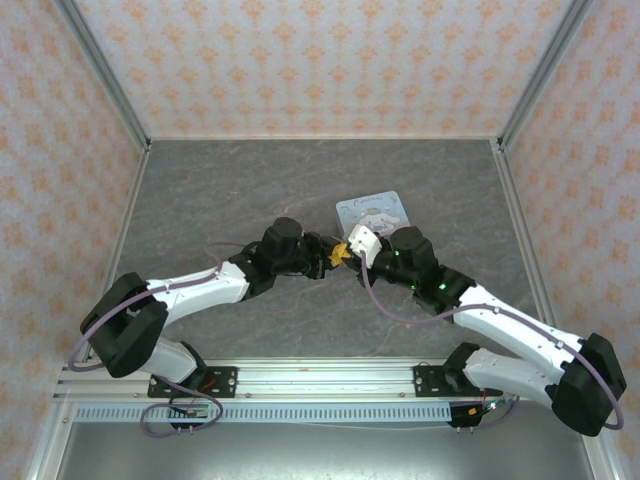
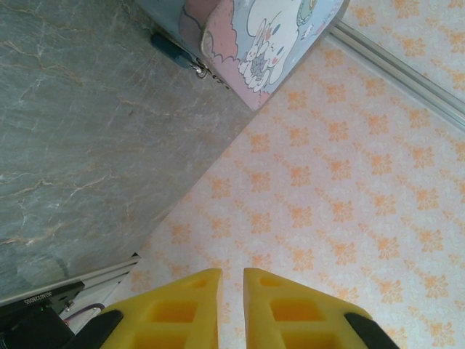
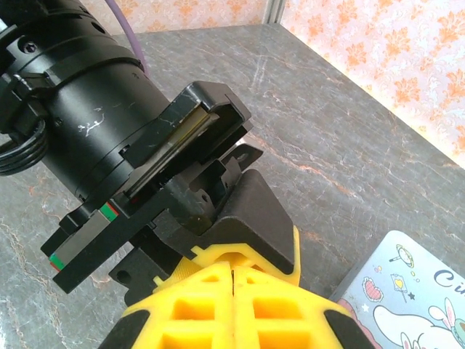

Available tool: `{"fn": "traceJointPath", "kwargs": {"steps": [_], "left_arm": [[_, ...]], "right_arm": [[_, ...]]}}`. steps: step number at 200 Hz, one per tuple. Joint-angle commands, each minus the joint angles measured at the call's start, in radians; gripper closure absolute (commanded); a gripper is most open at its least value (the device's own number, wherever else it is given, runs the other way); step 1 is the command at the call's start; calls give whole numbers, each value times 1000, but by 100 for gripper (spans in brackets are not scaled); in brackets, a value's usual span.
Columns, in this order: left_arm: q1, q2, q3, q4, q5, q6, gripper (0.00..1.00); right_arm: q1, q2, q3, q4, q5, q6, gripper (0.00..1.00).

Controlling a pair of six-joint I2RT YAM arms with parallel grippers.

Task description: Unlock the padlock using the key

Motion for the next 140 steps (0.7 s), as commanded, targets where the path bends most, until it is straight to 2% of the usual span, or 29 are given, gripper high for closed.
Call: {"fn": "traceJointPath", "kwargs": {"steps": [1, 51, 63, 74, 97, 123, 140], "left_arm": [[-10, 7, 4, -9, 17, 10, 88], [-10, 3, 13, -46, 18, 34, 100], [-10, 1, 23, -66, 18, 56, 100], [-10, -1, 39, -104, 16, 92, 100], [-10, -20, 85, -214, -19, 214, 100], [-8, -67, 146, -371, -140, 398, 100], [-10, -104, 185, -472, -251, 542, 100]], "right_arm": [[4, -12, -14, 27, 12, 20, 100], [4, -12, -10, 30, 25, 27, 100], [4, -15, -10, 30, 41, 42, 100], [4, -21, -8, 29, 50, 59, 92], [4, -45, -6, 32, 83, 147, 68], [-10, -58, 44, -43, 92, 264, 58], [-47, -64, 68, -79, 30, 382, 51]]}}
